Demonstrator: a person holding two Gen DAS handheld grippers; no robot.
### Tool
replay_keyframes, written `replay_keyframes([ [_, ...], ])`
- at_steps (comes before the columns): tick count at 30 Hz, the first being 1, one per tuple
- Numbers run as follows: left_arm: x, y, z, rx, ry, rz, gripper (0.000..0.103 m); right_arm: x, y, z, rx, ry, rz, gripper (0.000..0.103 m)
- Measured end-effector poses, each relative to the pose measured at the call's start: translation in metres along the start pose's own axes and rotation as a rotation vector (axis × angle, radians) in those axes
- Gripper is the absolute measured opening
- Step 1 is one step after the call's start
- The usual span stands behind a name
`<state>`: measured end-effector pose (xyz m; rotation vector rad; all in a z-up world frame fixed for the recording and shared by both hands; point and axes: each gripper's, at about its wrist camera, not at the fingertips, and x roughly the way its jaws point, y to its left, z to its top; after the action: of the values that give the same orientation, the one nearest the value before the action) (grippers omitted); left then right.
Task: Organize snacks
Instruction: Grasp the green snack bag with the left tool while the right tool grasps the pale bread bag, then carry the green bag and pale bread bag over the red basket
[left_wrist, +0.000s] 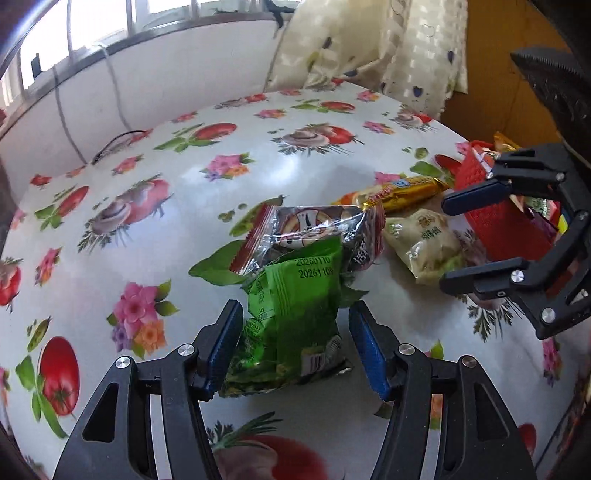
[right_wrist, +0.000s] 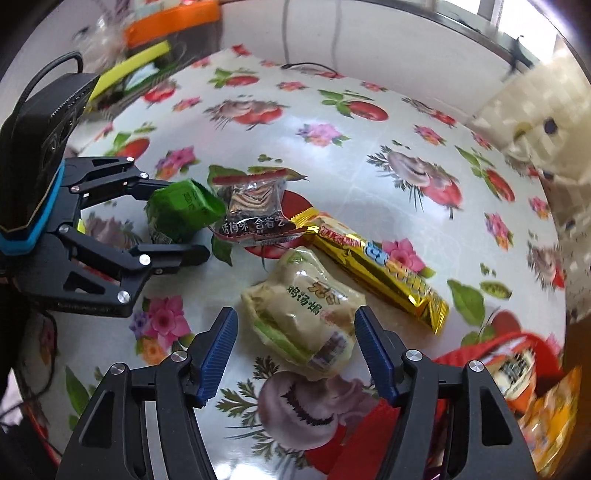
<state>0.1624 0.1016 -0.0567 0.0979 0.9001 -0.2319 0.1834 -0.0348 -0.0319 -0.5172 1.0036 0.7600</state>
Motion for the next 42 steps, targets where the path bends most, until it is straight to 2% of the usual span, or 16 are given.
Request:
replay_keyframes([
  [4,0.001,-0.002,0.000,-0.046,-0.008,0.028,0.061,0.008,0.003,0.006,-0.094,0.056,0.030,0.064],
  [7,0.001,0.000,0.000,-0.068,-0.012,0.056,0.051,0.015,-0.001,0.012,-0.110,0.081,0.022,0.066],
  [9,-0.001,0.002,-0.001,-0.084,-0.015,0.050,0.050,0.019,-0.004,0.015,-0.095,0.100,0.030,0.066],
  [12,-0.004,0.004,-0.005,-0.108,-0.021,0.047,0.047,0.021,-0.005,0.015,-0.070,0.118,0.070,0.066],
  [17,-0.010,0.004,-0.010,-0.134,-0.027,0.036,0.047,0.019,0.017,0.007,-0.132,0.152,0.184,0.064],
  [20,-0.011,0.006,-0.011,-0.144,-0.029,0.033,0.047,0.019,0.020,0.010,-0.126,0.140,0.157,0.064],
  [26,-0.013,0.010,-0.013,-0.166,-0.033,0.028,0.047,0.019,0.017,0.015,0.011,0.098,0.171,0.064],
  [31,-0.013,0.010,-0.014,-0.165,-0.032,0.032,0.047,0.030,0.026,0.018,-0.002,0.085,0.089,0.065],
  [35,-0.016,0.007,-0.016,-0.169,-0.031,0.053,0.046,0.030,0.026,0.018,0.031,0.056,0.076,0.056],
  [36,-0.016,0.006,-0.017,-0.172,-0.031,0.055,0.045,0.029,0.026,0.017,0.038,0.047,0.074,0.050],
  [42,-0.024,0.003,-0.026,-0.209,-0.039,0.058,0.042,0.020,0.026,0.003,0.117,-0.004,0.076,0.046],
])
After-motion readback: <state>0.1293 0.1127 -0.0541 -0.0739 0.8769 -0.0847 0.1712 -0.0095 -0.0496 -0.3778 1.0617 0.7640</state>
